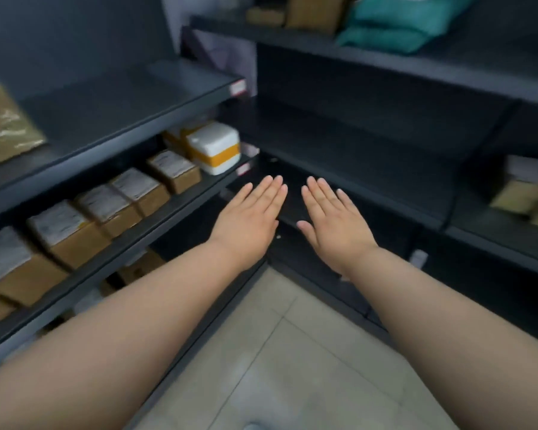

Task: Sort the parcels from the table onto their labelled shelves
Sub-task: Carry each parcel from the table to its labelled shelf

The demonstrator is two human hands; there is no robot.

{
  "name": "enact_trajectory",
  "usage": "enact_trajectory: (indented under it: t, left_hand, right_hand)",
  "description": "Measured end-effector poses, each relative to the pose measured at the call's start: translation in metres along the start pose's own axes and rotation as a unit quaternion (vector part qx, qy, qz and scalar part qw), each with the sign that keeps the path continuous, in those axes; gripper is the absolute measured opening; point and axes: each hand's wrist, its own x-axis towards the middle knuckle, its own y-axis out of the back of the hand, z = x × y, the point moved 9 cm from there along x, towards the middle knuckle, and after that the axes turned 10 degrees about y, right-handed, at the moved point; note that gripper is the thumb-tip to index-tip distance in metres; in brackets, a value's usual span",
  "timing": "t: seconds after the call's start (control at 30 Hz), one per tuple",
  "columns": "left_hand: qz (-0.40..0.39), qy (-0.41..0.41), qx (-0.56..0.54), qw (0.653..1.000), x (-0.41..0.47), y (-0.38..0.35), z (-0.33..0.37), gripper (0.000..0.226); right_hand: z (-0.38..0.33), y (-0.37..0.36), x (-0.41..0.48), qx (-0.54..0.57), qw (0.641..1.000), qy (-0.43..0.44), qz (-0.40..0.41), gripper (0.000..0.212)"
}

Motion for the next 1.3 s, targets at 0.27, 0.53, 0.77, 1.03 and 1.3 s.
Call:
enact_trajectory:
  t: [0.27,0.53,0.77,1.03,1.3]
  left_hand:
    - [0.092,-0.259,-0.031,0.961,0.001,0.120,0.297,0.059]
    - [0.114,-0.455,-0.128,0.874,-0.110,0.214,0.583,0.061]
    - [0.065,-0.602,-0.100,0.789,-0.211,0.235,0.757,0.061]
    - [0.077,-0.723,-0.099,0.679,-0.288,0.264,0.922,0.061]
    - [0.098,-0.801,-0.071,0.586,-0.330,0.294,1.061,0.062]
  right_hand:
    - [0.177,0.075,-0.260,-0.030,0.966,-0.254,0.031,0.063]
    - [0.260,0.131,-0.565,-0.071,0.876,-0.475,0.050,0.063]
    - [0.257,0.137,-0.775,-0.054,0.767,-0.636,0.066,0.064]
    - [0.264,0.137,-0.948,-0.044,0.613,-0.786,0.069,0.063]
    - [0.279,0.137,-1.050,-0.048,0.489,-0.868,0.077,0.063]
